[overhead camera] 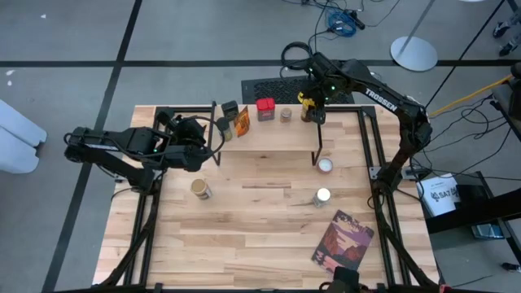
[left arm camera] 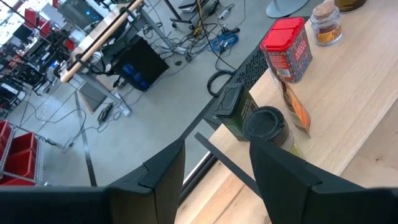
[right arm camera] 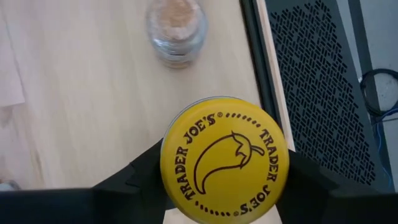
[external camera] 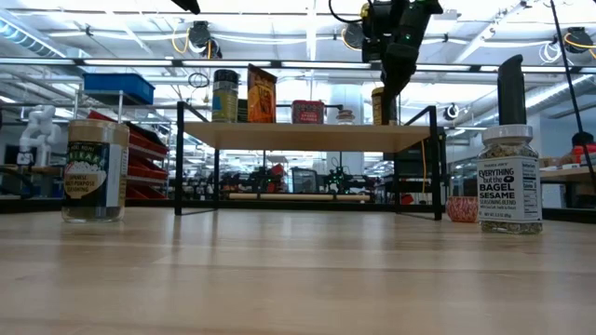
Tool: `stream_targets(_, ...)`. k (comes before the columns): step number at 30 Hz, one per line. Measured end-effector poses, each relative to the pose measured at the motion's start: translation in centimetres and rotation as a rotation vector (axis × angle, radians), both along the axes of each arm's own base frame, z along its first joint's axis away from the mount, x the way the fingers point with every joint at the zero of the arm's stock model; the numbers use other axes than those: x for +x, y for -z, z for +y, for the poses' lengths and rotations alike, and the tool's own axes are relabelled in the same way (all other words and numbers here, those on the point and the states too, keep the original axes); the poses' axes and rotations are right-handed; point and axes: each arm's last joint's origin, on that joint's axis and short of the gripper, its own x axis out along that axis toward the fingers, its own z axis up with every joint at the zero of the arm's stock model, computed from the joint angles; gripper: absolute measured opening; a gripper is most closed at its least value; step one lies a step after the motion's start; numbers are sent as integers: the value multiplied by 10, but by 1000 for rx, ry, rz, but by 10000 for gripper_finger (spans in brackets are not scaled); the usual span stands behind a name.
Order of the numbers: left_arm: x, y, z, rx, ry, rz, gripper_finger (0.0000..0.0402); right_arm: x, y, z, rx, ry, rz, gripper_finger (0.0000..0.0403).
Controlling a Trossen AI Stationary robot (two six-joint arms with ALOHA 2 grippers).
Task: Shelf spices
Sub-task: Put the yellow spice bottle on the table
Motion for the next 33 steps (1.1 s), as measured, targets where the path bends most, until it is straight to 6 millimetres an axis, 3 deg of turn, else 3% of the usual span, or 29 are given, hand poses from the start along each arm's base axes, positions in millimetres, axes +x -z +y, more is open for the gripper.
stream_targets(7,0,0,0,0,0,1,191,-4,-14,18,-5,-26,-32,213)
stream_targets(17,0,0,0,-4,2,1,191,-15,-47,62,94,-158,-233,214)
stream_targets(24,7,-4,-1,-5,21,-67,191,-15,-57,86,147,-74,-269,215)
stream_targets(33,26,-12,-7,-56,170,-129,191,-5,-54,123,163,96,-192,215)
